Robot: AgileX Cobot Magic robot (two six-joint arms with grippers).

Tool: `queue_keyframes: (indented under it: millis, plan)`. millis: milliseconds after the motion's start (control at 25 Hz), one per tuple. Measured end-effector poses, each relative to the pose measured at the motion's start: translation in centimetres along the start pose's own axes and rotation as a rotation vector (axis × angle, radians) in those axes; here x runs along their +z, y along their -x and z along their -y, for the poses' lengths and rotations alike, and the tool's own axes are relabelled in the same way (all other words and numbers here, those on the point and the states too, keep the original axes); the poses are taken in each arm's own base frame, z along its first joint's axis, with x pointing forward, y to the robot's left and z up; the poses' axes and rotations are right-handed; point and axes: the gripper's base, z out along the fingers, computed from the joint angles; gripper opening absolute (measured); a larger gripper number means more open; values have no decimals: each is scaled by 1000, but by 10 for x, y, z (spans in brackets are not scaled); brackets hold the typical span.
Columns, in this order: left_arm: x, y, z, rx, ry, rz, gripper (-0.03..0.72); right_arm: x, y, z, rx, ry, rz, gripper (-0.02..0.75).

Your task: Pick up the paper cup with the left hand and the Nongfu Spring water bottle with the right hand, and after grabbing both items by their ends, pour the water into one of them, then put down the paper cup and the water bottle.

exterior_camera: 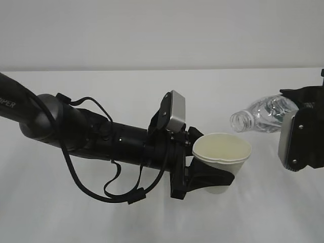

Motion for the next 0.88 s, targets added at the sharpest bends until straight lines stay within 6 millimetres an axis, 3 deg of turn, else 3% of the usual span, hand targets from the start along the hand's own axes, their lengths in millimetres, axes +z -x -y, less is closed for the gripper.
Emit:
queue_keyframes:
  millis: [880]
  plan:
    - [0, 0, 0, 0, 0, 0, 452, 0, 1, 5, -88, -51, 14, 420]
